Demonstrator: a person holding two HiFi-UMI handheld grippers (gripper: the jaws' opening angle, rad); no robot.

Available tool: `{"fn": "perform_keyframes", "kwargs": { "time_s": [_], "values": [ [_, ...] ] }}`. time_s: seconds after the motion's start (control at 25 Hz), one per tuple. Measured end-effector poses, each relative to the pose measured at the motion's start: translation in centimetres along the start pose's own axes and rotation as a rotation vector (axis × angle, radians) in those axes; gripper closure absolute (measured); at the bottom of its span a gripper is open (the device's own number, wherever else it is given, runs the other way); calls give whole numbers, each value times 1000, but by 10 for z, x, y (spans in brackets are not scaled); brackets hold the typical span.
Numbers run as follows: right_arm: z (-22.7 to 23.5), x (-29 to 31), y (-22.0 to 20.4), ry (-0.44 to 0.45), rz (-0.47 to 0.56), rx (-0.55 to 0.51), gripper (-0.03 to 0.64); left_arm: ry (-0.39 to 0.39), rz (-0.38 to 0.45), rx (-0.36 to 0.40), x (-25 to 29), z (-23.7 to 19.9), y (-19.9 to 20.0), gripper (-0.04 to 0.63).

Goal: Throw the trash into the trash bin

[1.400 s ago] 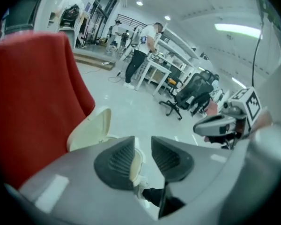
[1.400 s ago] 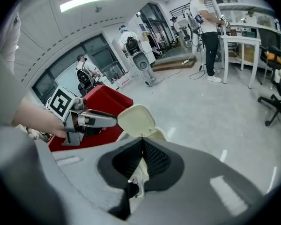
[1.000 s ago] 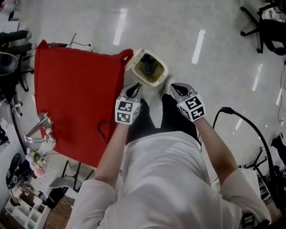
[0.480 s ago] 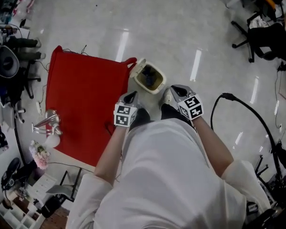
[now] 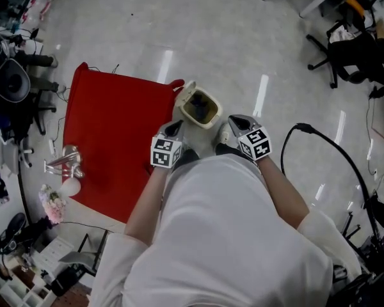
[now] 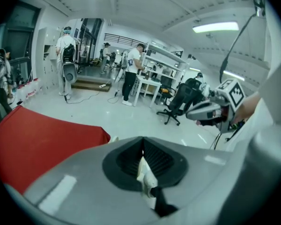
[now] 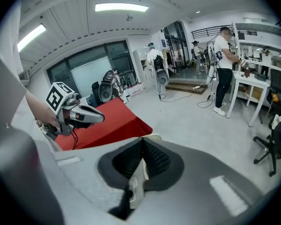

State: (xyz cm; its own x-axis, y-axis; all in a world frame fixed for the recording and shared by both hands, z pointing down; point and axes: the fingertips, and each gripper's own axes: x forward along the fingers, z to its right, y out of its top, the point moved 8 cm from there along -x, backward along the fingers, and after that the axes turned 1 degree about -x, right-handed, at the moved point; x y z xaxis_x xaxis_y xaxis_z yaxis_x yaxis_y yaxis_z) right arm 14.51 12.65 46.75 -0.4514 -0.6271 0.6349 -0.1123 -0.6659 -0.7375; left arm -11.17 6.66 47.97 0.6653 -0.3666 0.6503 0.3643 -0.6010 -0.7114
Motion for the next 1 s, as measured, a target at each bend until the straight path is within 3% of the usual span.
{"fn": "perform_keyframes", "kwargs": {
  "time_s": [1.0],
  "values": [
    [-12,-7,-6,-5,14,25,618,7,1,-15,-10,-1,-5,588]
  ]
}}
